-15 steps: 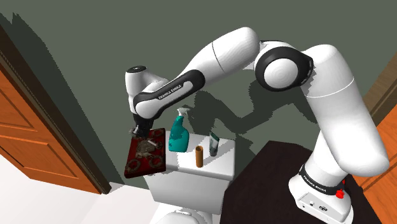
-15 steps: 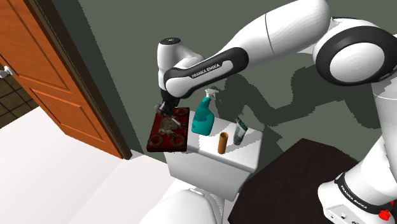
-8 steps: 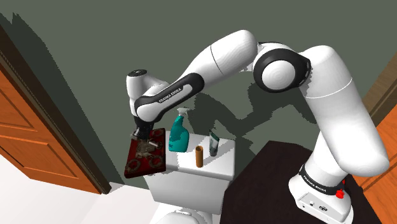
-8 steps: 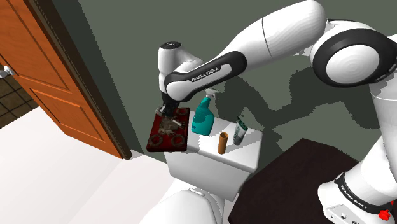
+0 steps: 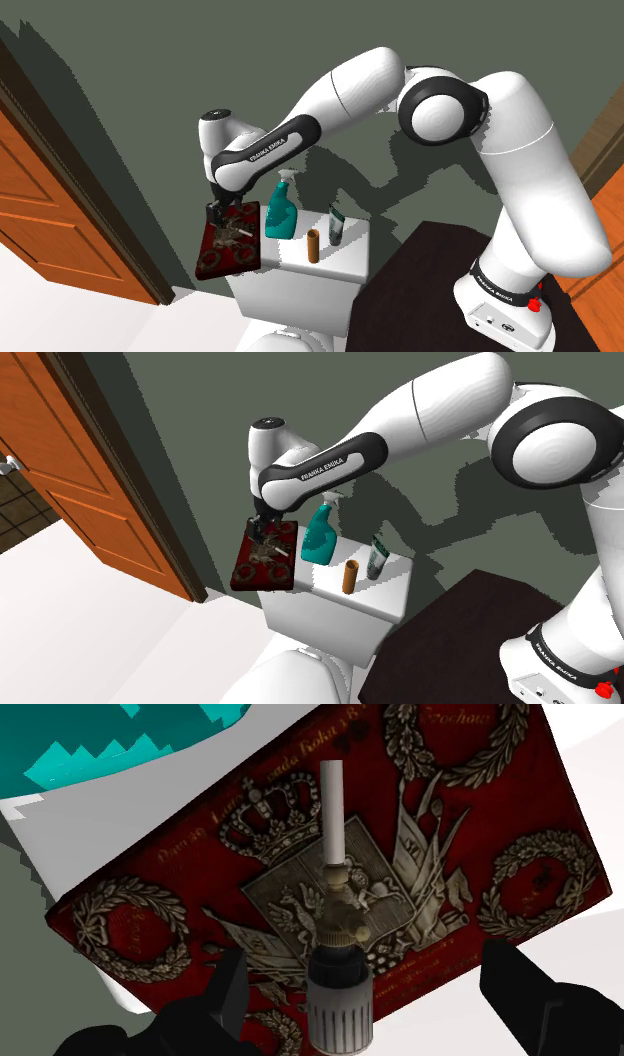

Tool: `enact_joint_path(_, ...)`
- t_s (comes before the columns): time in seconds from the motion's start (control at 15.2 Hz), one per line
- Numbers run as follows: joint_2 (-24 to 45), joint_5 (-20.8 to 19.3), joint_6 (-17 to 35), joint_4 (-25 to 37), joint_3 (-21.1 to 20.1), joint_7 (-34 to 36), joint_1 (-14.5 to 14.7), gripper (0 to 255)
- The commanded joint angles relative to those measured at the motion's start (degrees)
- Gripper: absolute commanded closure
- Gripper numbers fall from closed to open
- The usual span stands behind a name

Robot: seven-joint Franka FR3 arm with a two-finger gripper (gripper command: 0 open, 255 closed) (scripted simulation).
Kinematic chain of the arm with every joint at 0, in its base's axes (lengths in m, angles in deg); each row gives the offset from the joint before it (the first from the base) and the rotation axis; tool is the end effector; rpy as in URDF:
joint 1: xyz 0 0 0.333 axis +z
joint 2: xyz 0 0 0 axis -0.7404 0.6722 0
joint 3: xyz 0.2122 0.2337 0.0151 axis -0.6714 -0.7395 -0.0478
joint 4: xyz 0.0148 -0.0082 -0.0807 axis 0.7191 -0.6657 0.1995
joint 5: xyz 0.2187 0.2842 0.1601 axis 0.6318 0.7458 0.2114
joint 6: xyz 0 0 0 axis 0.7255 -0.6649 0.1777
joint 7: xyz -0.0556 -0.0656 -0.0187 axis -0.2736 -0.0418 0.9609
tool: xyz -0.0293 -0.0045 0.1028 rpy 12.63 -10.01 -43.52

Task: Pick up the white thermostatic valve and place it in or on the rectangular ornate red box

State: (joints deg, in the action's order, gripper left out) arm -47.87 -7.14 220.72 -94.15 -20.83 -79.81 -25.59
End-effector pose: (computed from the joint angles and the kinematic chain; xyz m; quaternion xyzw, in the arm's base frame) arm 0.6346 0.3601 0.2886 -0.9771 -0.2022 -0.0576 0.0314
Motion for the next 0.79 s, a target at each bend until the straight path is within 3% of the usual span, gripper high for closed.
enact_joint_path(0.0,-1.3,0.2,-1.1,-0.2,-0.1,-0.1,-0.1,0)
enact_joint_path(0.2,-4.6,0.7,-4.4,-0.2,-0.5,-0.4,-0.5,0)
enact_joint_path(0.73,-4.6,0.7,-4.4,-0.2,-0.5,-0.4,-0.5,0)
